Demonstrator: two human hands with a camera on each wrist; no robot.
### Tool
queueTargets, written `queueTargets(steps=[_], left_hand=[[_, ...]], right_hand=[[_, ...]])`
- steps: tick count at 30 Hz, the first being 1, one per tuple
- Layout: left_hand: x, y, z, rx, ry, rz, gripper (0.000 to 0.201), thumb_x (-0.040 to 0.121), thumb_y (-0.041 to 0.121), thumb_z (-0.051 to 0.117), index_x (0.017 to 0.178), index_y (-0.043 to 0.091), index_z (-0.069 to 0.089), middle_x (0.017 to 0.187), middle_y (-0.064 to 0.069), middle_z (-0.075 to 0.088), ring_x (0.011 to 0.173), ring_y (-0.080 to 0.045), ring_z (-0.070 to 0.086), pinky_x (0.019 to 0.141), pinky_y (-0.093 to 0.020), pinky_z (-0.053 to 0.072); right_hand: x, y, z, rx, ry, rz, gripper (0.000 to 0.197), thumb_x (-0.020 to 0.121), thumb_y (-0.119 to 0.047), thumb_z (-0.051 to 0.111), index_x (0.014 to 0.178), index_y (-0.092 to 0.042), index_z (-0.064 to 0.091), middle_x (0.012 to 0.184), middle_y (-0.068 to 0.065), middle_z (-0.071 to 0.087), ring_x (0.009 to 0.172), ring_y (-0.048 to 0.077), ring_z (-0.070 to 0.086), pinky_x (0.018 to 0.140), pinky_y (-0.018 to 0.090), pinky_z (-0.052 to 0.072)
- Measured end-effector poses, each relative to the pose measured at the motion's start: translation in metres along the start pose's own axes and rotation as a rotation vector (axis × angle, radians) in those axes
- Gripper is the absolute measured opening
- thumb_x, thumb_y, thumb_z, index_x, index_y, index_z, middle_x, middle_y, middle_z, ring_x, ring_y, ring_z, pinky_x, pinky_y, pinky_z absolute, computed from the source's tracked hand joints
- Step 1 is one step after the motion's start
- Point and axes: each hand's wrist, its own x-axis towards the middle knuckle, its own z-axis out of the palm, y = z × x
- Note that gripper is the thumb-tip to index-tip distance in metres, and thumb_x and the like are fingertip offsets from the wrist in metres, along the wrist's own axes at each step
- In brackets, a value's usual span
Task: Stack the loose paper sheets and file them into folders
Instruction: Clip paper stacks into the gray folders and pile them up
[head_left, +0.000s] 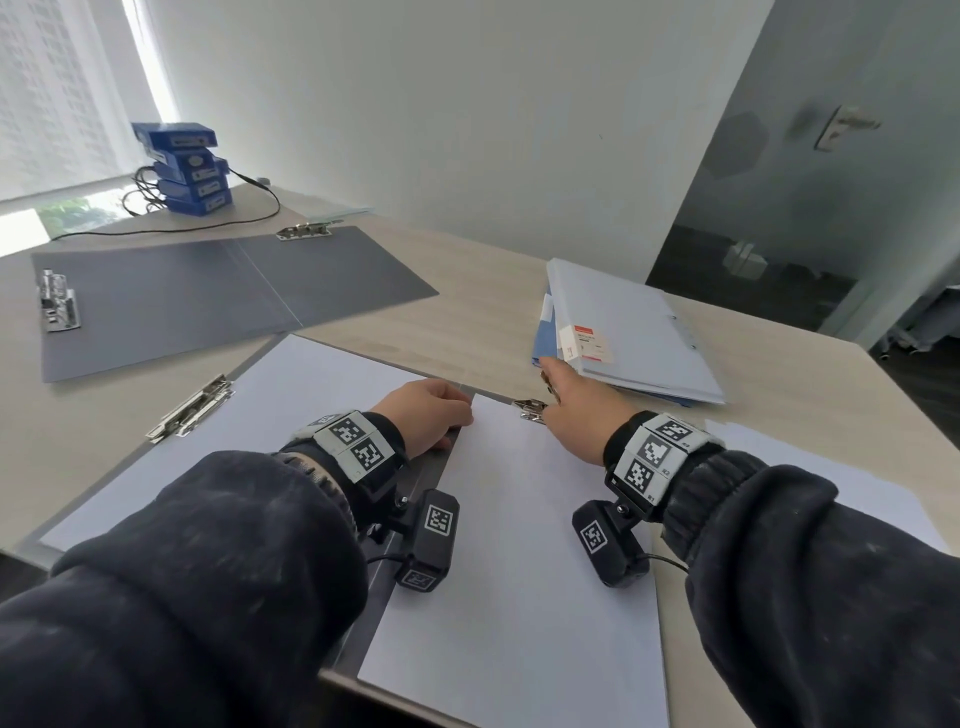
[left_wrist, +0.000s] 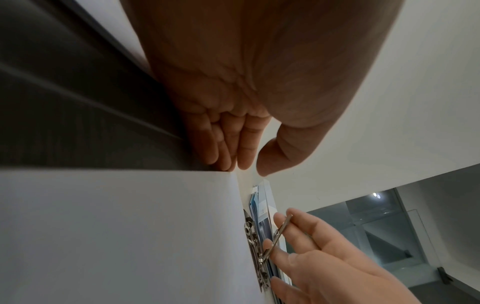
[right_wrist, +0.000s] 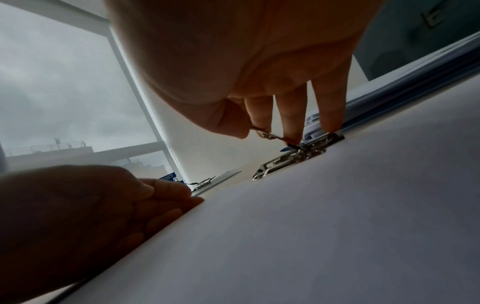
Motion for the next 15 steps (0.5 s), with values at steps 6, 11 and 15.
queueTargets(steps=[6,11,15], left_hand=[[-0.001,0.000,-0.001,-0.001,-0.006,-0.004,0.013,0.087,0.021,0.067,0.099,0.020,0.073,0.106,-0.009,0.075,0.102,-0.028,0.072,0.095,-0.045,0.058],[-0.002,0.002,-0.001,0.003,-0.006,-0.010,0.013,0.087,0.022,0.067,0.099,0.021,0.073,0.106,-0.009,0.075,0.101,-0.029,0.072,0.095,-0.044,0.058],[-0.004,0.002,-0.002,0.008,-0.012,-0.014,0.015,0.087,0.022,0.067,0.100,0.021,0.073,0.107,-0.010,0.075,0.102,-0.029,0.073,0.095,-0.045,0.058]], right_hand=[[-0.002,0.000,0.001,-0.119,-0.096,-0.002,0.069,0.094,-0.017,0.042,0.157,-0.033,0.019,0.129,0.003,0.059,0.102,0.020,0.059,0.088,0.032,0.050],[0.000,-0.010,0.002,-0.294,-0.196,-0.002,0.073,0.099,-0.012,0.038,0.161,-0.031,0.005,0.161,0.001,0.034,0.132,0.024,0.050,0.093,0.024,0.041],[0.007,-0.015,0.006,-0.386,-0.244,0.001,0.074,0.098,-0.010,0.038,0.161,-0.031,0.004,0.165,-0.001,0.025,0.142,0.025,0.040,0.112,0.032,0.040]])
